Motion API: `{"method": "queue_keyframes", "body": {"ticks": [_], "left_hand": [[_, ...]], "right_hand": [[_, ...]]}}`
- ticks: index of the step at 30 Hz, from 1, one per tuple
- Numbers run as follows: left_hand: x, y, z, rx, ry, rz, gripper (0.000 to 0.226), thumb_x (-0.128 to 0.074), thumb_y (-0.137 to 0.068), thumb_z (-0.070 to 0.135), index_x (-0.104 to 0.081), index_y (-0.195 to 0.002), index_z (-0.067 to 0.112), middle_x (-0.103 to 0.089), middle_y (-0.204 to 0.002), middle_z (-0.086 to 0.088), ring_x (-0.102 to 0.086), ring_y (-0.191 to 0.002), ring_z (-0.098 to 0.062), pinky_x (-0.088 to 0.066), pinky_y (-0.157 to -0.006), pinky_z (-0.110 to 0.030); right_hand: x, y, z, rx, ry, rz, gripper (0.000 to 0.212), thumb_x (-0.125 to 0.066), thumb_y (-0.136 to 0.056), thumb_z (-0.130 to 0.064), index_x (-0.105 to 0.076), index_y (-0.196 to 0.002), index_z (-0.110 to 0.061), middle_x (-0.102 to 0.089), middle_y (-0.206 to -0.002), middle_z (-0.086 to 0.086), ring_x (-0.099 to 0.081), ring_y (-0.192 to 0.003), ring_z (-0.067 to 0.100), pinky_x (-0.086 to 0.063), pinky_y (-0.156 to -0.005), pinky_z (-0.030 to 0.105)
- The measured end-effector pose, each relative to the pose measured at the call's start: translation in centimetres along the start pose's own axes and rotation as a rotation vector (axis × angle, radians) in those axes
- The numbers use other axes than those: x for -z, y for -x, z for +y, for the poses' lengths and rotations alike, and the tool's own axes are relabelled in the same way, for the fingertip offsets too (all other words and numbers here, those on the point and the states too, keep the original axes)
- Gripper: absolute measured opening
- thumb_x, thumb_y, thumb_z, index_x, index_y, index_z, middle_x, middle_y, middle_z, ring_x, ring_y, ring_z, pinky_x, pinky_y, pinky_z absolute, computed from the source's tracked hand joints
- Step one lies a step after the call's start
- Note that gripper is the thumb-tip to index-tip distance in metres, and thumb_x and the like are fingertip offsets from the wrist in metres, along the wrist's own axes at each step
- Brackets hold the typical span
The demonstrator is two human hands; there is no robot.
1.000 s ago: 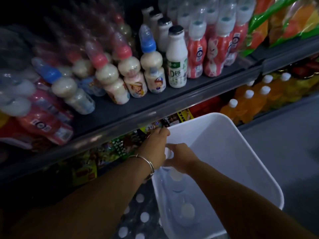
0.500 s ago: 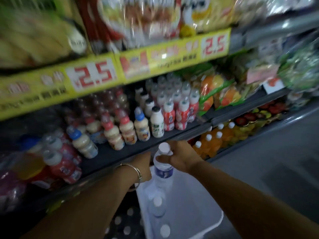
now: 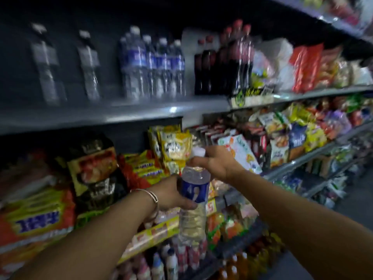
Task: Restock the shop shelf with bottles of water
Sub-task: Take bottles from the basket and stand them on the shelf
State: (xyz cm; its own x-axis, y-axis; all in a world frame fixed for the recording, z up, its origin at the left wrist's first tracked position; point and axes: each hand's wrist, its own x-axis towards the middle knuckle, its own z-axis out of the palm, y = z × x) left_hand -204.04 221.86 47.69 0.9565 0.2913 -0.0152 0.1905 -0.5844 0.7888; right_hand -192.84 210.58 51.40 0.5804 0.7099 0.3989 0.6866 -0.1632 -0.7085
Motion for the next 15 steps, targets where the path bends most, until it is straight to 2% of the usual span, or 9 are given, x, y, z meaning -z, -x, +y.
{"method": "queue_keyframes", "body": {"ticks": [3, 6, 10, 12, 15], "left_hand": [[4.3, 0.6, 5.4, -0.091, 0.005, 0.082, 0.08, -0.087, -0.042, 0.036, -0.056, -0.112, 0.011, -0.068, -0.11, -0.007, -0.063, -0.105, -0.025, -0.048, -0.097, -0.044], [7.9, 1.3, 9.8, -0.154, 0.062, 0.138, 0.071, -0.086, -0.041, 0.031, -0.058, -0.105, 0.018, -0.068, -0.109, -0.007, -0.063, -0.104, -0.023, -0.047, -0.098, -0.043], [11.7, 1.3, 14.5, -0.191, 0.019, 0.225, 0.063, -0.089, -0.05, 0.031, -0.061, -0.106, 0.019, -0.07, -0.106, -0.003, -0.065, -0.101, -0.021, -0.048, -0.097, -0.043], [13.5, 0.7, 16.3, -0.206, 0.005, 0.298, 0.057, -0.088, -0.054, 0.032, -0.063, -0.103, 0.018, -0.072, -0.101, -0.002, -0.067, -0.097, -0.02, -0.05, -0.094, -0.042], [15.8, -0.5, 18.8, -0.255, 0.016, 0.387, 0.06, -0.086, -0.049, 0.041, -0.066, -0.1, 0.018, -0.073, -0.097, -0.003, -0.068, -0.094, -0.024, -0.053, -0.091, -0.043]], "right_hand": [[5.0, -2.3, -5.8, 0.048, -0.108, 0.078, 0.021, -0.077, -0.066, -0.03, -0.061, -0.057, -0.019, -0.059, -0.064, 0.006, -0.055, -0.064, 0.019, -0.049, -0.061, 0.04], [8.5, -4.5, -10.0, 0.075, -0.172, 0.143, 0.022, -0.074, -0.071, -0.026, -0.062, -0.058, -0.013, -0.054, -0.058, 0.001, -0.05, -0.057, 0.015, -0.04, -0.055, 0.03], [11.6, -7.7, -13.5, 0.134, -0.283, 0.157, 0.02, -0.067, -0.079, -0.024, -0.066, -0.063, -0.013, -0.058, -0.046, -0.01, -0.053, -0.05, 0.012, -0.042, -0.047, 0.023], [12.7, -9.8, -14.7, 0.163, -0.303, 0.171, 0.021, -0.066, -0.078, -0.028, -0.068, -0.068, -0.01, -0.061, -0.057, -0.004, -0.054, -0.055, 0.015, -0.042, -0.048, 0.024], [14.3, -13.3, -16.6, 0.181, -0.405, 0.185, 0.023, -0.068, -0.077, -0.029, -0.069, -0.078, -0.007, -0.062, -0.071, 0.005, -0.058, -0.062, 0.021, -0.046, -0.053, 0.027]]}}
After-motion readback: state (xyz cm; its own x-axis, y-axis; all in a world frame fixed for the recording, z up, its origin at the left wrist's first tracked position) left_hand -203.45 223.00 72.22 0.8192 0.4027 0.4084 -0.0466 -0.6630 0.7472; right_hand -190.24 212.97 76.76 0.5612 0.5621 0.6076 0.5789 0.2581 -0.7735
